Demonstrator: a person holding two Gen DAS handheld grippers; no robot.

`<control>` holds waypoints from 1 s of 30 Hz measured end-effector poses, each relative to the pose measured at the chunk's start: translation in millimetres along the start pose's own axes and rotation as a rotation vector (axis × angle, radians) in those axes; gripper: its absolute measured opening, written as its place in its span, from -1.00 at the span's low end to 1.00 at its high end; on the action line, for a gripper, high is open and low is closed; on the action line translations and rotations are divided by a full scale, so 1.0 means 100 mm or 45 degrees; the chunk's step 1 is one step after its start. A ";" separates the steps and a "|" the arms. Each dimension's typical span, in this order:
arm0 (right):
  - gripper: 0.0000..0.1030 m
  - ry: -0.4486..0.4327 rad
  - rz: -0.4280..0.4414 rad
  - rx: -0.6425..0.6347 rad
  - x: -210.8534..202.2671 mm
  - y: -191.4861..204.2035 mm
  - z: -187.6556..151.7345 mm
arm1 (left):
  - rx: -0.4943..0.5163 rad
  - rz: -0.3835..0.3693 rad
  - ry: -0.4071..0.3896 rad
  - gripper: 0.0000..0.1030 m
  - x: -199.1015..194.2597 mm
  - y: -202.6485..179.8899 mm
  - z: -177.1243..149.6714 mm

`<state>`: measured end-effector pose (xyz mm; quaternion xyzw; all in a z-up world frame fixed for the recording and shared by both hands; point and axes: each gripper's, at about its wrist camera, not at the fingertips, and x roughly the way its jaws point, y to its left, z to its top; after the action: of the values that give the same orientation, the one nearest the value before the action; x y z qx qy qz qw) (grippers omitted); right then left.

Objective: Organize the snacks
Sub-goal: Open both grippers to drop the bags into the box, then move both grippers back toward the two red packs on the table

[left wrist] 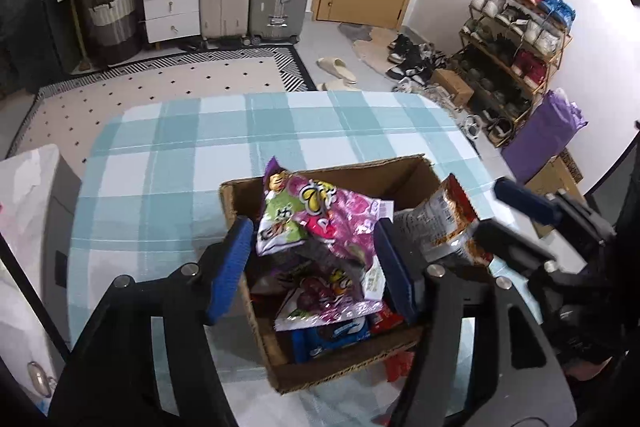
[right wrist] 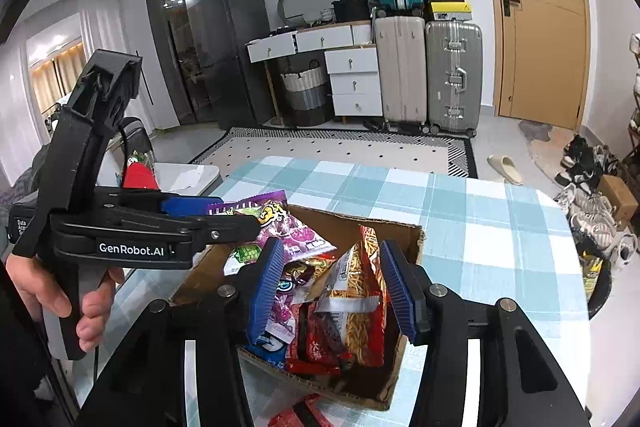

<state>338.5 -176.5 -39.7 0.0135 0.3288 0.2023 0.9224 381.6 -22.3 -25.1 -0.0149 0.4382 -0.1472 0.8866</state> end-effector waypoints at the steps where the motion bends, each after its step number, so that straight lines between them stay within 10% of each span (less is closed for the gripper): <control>1: 0.00 -0.010 -0.001 0.003 -0.05 0.01 0.00 | -0.004 0.005 -0.005 0.17 -0.03 0.01 -0.01; 30: 0.82 -0.403 0.008 0.045 -1.84 0.35 -0.57 | 0.024 -0.021 -0.301 0.92 -1.68 -0.11 -1.26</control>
<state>161.4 -221.2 32.0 0.0624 0.1827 0.1949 0.9616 184.6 25.6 28.8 -0.0274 0.3288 -0.1558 0.9310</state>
